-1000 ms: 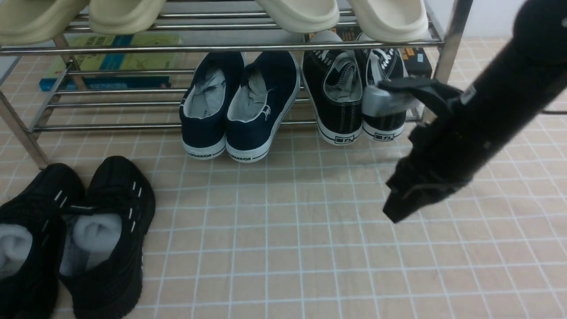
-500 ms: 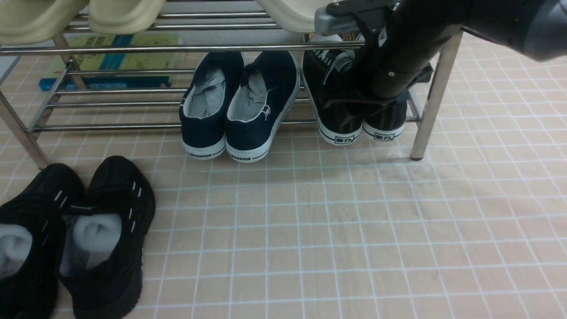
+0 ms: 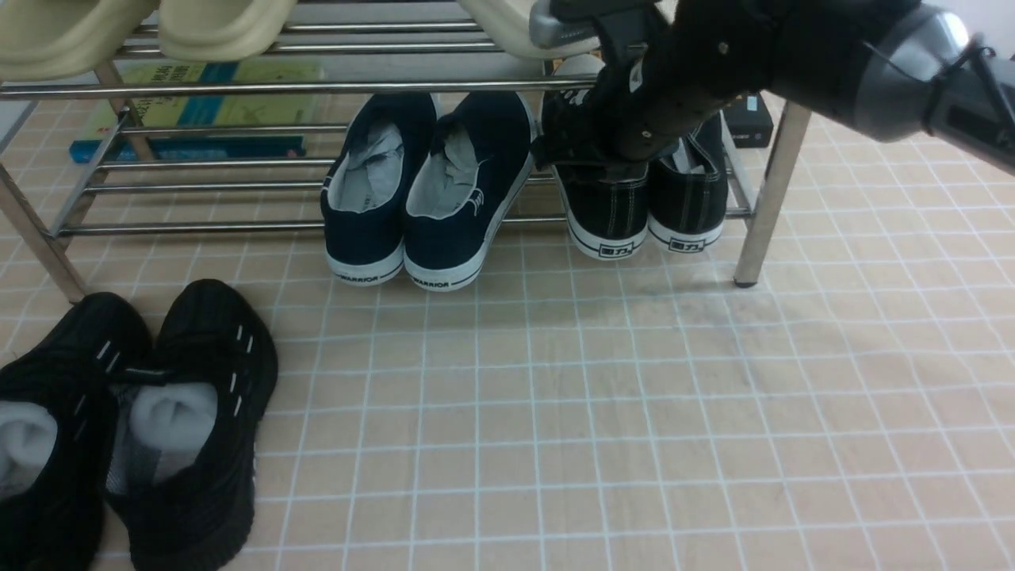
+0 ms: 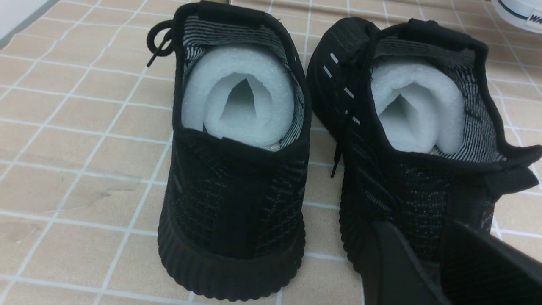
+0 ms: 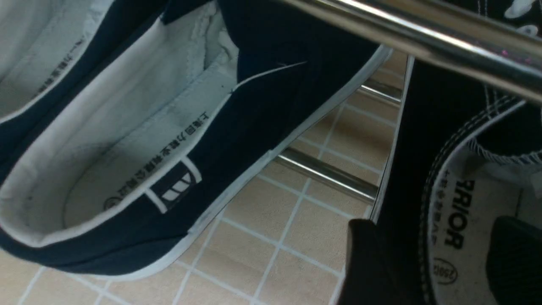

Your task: Take the shoes off the shelf from the light coffee tablecloth by hand.

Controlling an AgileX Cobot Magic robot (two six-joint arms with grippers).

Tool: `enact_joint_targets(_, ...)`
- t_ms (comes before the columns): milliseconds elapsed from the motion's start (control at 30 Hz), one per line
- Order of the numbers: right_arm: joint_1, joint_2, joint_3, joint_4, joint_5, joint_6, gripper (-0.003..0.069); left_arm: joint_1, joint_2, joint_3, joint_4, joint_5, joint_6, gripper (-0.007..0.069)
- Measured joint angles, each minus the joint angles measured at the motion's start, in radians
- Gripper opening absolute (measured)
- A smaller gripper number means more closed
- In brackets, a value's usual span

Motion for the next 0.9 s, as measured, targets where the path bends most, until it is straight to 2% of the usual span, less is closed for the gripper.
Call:
enact_joint_targets(200, 0.0, 0.048, 0.0, -0.019, -0.016, 0.0, 0.0367, 0.0, 0.0, 0.0, 0.002, -0.001, 0.0, 0.0218)
enact_joint_targets(300, 0.0, 0.05, 0.0, -0.024, -0.018, 0.0, 0.029, 0.0, 0.0, 0.001, 0.002, -0.001, 0.0, 0.0218)
enact_joint_targets(333, 0.0, 0.05, -0.001, -0.028, -0.018, 0.0, 0.0211, 0.0, 0.0, 0.001, 0.003, -0.001, 0.0, 0.0218)
enact_joint_targets(367, 0.0, 0.05, -0.003, -0.028, -0.018, 0.0, 0.0185, 0.0, 0.0, 0.001, 0.003, -0.001, 0.0, 0.0218)
enact_joint_targets(400, 0.0, 0.05, -0.012, -0.019, -0.006, 0.0, 0.0074, 0.0, 0.0, 0.001, 0.003, -0.001, 0.0, 0.0218)
enact_joint_targets(467, 0.0, 0.05, -0.031, 0.005, 0.031, 0.001, 0.0008, 0.0, 0.0, 0.001, 0.004, -0.002, 0.0, 0.0221)
enact_joint_targets(600, 0.0, 0.029, -0.065, 0.048, 0.137, 0.001, 0.0004, 0.0, 0.0, 0.001, 0.004, -0.002, 0.0, 0.0225)
enact_joint_targets(767, -0.005, -0.097, -0.093, 0.09, 0.418, 0.001, 0.0004, 0.0, 0.0, 0.001, 0.005, -0.002, 0.0, 0.0232)
enact_joint_targets(900, -0.002, -0.178, -0.098, 0.126, 0.548, 0.001, 0.0004, 0.0, 0.0, 0.001, 0.005, -0.002, 0.0, 0.0234)
